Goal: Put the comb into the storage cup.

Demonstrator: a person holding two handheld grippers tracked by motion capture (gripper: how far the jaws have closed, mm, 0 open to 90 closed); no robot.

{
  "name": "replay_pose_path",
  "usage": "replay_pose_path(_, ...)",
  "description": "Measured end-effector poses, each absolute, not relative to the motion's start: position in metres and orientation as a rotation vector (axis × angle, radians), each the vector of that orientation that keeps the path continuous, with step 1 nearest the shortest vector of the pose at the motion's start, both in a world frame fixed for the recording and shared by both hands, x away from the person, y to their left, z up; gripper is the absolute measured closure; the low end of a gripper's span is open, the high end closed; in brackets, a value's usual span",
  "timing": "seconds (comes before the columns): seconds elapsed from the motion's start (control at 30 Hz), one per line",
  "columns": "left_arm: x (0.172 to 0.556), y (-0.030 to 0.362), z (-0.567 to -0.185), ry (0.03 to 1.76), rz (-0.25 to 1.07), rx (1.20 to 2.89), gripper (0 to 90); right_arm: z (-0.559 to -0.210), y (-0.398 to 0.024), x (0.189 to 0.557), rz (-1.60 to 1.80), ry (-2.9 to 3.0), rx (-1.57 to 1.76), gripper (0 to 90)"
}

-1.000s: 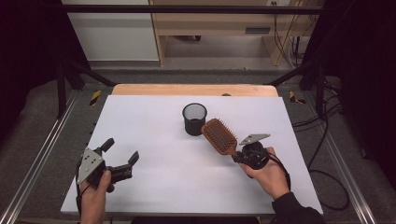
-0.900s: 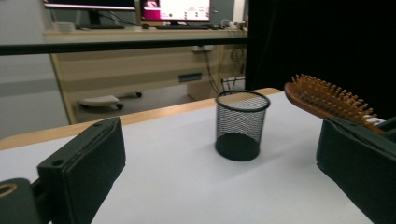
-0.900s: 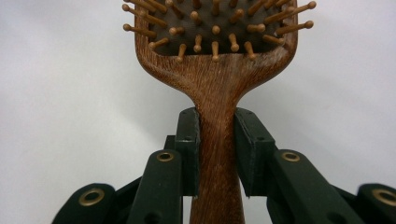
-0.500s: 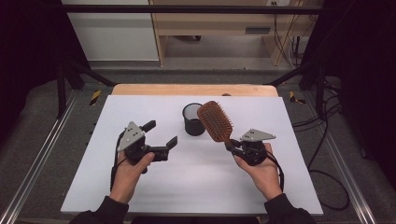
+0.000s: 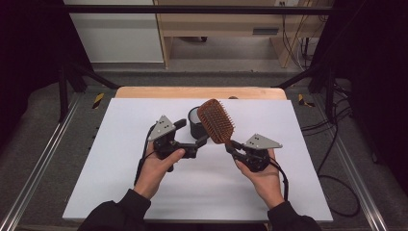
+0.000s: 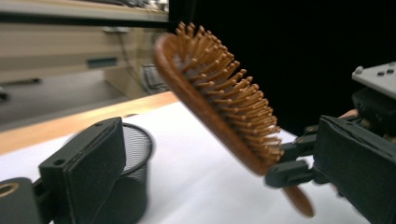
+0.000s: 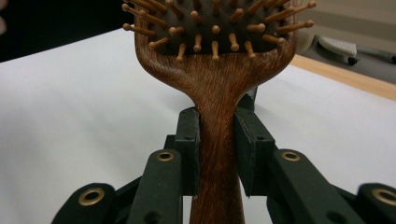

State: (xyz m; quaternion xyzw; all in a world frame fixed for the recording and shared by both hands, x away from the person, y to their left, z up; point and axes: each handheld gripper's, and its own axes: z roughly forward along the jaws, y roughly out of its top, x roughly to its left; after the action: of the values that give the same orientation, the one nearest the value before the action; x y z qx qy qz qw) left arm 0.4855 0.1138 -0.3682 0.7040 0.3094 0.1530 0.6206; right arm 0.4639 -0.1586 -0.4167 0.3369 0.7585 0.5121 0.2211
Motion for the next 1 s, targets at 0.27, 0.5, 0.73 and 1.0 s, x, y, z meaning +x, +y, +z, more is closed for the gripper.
replay_pose_path(0.27,0.494,0.098,-0.367,0.71,0.294,1.6,2.5,-0.418,-0.148,0.458,1.435,2.075,0.884,72.8)
replay_pose_path(0.5,0.5,0.092,-0.37,0.754,0.235,1.544,7.7,-0.418,-0.142,0.454,1.446,2.075,0.846,72.7)
replay_pose_path(0.73,0.5,0.093,-0.369,0.773,0.23,1.51,17.8,-0.419,-0.139,0.452,1.462,2.074,0.839,72.7)
replay_pose_path(1.0,0.501,0.095,-0.37,0.799,0.2,1.478,27.8,-0.417,-0.138,0.449,1.478,2.049,0.843,72.7)
